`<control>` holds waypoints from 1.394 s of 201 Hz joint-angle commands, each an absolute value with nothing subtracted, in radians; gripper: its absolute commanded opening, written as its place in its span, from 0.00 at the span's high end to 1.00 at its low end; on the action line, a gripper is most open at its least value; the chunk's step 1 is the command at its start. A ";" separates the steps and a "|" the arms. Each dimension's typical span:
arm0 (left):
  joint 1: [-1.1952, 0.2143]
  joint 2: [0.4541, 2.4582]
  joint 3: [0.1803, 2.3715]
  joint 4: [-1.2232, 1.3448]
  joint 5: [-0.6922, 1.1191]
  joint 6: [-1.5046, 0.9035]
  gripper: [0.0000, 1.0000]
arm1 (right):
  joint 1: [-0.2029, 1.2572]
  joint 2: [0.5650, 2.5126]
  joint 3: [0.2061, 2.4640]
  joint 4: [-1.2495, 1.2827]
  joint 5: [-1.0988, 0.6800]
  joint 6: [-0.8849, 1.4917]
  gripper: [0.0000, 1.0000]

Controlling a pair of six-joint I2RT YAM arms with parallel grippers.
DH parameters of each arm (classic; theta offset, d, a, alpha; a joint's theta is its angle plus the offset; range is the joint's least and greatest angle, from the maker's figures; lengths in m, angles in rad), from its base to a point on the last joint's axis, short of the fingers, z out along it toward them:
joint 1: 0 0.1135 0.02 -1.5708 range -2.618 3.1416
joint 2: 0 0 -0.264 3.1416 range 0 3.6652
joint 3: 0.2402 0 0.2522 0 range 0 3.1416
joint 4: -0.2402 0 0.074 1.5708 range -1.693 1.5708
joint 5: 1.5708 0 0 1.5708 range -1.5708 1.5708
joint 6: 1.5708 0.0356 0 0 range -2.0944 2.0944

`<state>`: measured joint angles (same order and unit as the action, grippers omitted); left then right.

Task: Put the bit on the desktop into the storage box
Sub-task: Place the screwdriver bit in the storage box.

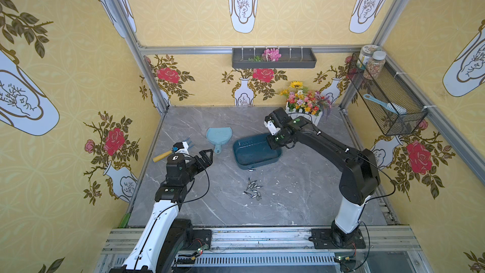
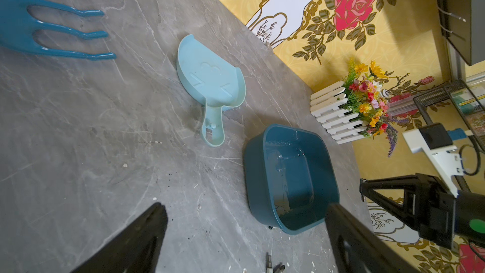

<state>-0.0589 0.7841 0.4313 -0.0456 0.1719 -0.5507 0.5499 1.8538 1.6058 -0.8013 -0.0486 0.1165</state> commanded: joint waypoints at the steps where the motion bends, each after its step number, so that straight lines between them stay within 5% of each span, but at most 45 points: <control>1: -0.058 0.790 0.422 -0.008 0.201 -0.557 0.00 | 0.547 1.897 1.634 -0.771 -0.034 0.097 0.87; 185: -0.071 0.833 0.414 0.041 0.241 -0.597 0.00 | 0.523 2.117 1.701 -0.702 0.024 0.122 0.78; 280: -0.080 0.825 0.416 0.043 0.242 -0.591 0.00 | 0.527 2.006 1.655 -0.705 0.025 0.120 0.42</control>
<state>-0.0784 0.8242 0.4133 0.0227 0.2321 -0.5991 0.5232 2.0457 1.6699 -0.7078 0.0139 0.1154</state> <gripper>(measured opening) 0.999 0.557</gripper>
